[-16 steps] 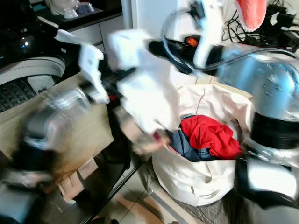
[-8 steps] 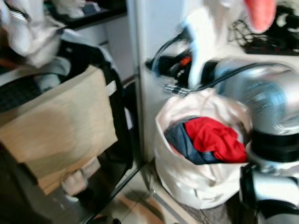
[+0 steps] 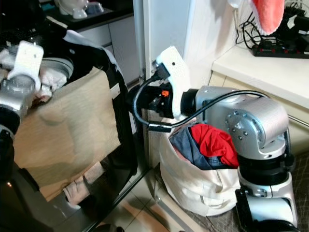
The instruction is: Clothes washing
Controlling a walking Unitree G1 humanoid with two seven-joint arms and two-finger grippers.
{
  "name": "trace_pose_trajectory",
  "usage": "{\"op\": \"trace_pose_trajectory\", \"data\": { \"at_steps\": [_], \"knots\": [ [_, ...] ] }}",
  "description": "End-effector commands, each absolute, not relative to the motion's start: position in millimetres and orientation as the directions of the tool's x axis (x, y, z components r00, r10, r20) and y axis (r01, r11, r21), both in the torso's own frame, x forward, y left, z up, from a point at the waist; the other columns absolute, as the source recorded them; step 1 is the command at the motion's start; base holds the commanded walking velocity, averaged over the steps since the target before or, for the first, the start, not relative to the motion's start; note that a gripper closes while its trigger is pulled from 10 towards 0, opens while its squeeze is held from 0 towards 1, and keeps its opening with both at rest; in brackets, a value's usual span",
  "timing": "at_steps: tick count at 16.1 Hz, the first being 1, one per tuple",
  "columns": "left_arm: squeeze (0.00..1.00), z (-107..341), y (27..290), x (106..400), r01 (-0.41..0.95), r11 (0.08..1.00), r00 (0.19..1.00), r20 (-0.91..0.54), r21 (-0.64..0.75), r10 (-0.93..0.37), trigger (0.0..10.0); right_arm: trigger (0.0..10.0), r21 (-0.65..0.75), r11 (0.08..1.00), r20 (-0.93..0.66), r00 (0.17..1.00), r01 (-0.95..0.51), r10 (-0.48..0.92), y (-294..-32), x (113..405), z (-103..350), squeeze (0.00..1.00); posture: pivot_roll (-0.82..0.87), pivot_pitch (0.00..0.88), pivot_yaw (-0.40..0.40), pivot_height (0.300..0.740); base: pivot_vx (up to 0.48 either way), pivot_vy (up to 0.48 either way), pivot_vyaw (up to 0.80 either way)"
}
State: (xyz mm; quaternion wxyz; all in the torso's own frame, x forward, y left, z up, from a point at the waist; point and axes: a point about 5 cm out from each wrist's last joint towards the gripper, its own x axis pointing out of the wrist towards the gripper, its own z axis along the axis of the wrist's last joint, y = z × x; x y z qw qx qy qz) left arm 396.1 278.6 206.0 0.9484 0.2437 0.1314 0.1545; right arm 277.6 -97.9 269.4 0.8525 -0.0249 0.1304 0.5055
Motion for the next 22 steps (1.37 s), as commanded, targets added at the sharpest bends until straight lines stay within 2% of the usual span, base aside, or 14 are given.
{"op": "trace_pose_trajectory", "data": {
  "at_steps": [1,4,12,13,14,15,16,17,18,19,20,21,22],
  "knots": [
    [1.0,208.8,279.9,396.4,-0.243,0.835,0.917,-0.164,0.494,0.364,10.0,10.0,0.081,0.468,-0.236,0.439,-0.88,0.867,-95.2,273.4,270.5,0.0,-0.08,0.0,0.076,0.74,0.0,0.0,0.0],
    [1.0,213.9,277.7,398.6,-0.233,0.874,0.923,-0.187,0.426,0.337,10.0,10.0,0.074,0.481,-0.235,0.454,-0.873,0.86,-98.2,273.7,271.0,0.0,-0.07,0.0,0.071,0.74,0.0,0.0,0.0],
    [1.0,220.3,280.4,399.0,-0.237,0.883,0.923,-0.189,0.404,0.335,10.0,10.0,0.062,0.554,-0.237,0.527,-0.83,0.816,-108.4,287.2,274.8,0.0,-0.06,0.0,0.071,0.74,0.0,0.0,0.0],
    [0.0,213.0,281.1,397.1,-0.198,0.892,0.916,-0.249,0.407,0.316,10.0,10.0,0.062,0.575,-0.244,0.546,-0.816,0.802,-111.1,289.7,273.6,0.0,-0.06,0.0,0.075,0.74,0.0,0.0,0.0],
    [0.0,202.8,280.9,394.3,-0.15,0.889,0.894,-0.325,0.433,0.309,10.0,10.0,0.062,0.619,-0.255,0.587,-0.783,0.768,-115.9,294.8,271.0,0.0,-0.06,0.0,0.082,0.74,0.0,0.0,0.0],
    [0.0,202.7,279.0,395.0,-0.124,0.883,0.9,-0.324,0.453,0.292,10.0,10.0,0.069,0.663,-0.262,0.628,-0.746,0.733,-120.5,300.4,268.6,0.0,-0.06,0.0,0.082,0.74,0.0,0.0,0.0],
    [0.0,206.1,270.3,398.9,-0.063,0.889,0.93,-0.297,0.454,0.218,10.0,10.0,0.03,0.764,-0.306,0.722,-0.644,0.62,-133.9,313.5,259.0,0.0,-0.07,0.0,0.086,0.74,0.0,0.0,0.0],
    [0.0,211.6,252.8,404.6,0.034,0.904,0.968,-0.241,0.426,0.077,10.0,10.0,-0.061,0.835,-0.37,0.789,-0.547,0.49,-149.1,323.8,245.2,0.0,-0.07,0.0,0.088,0.74,0.0,0.0,0.0],
    [0.0,215.0,222.8,408.1,0.219,0.93,0.971,-0.158,0.296,-0.179,10.0,10.0,-0.163,0.871,-0.466,0.814,-0.463,0.345,-168.7,330.6,221.8,0.0,-0.07,0.0,0.087,0.74,0.0,0.0,0.0],
    [0.0,212.3,201.5,404.9,0.378,0.912,0.925,-0.094,0.157,-0.367,10.0,10.0,-0.17,0.889,-0.538,0.795,-0.426,0.278,-181.9,331.4,202.5,1.0,-0.07,0.0,0.087,0.74,0.0,0.0,0.0],
    [0.0,206.8,188.5,398.9,0.479,0.873,0.878,-0.056,0.088,-0.476,10.0,10.0,-0.147,0.9,-0.576,0.775,-0.41,0.259,-188.9,331.1,190.8,1.0,-0.07,0.0,0.082,0.74,0.0,0.0,0.0],
    [0.0,206.8,188.5,398.9,0.479,0.873,0.878,-0.056,0.088,-0.476,10.0,10.0,-0.147,0.9,-0.576,0.775,-0.41,0.259,-188.9,331.1,190.8,1.0,-0.07,0.0,0.082,0.74,0.0,0.0,0.0],
    [0.0,197.5,167.2,382.3,0.639,0.768,0.769,-0.026,0.052,-0.638,10.0,10.0,-0.148,0.916,-0.608,0.765,-0.373,0.213,-199.1,335.3,178.1,1.0,-0.06,0.0,0.077,0.74,0.0,0.0,0.0]
  ]
}}
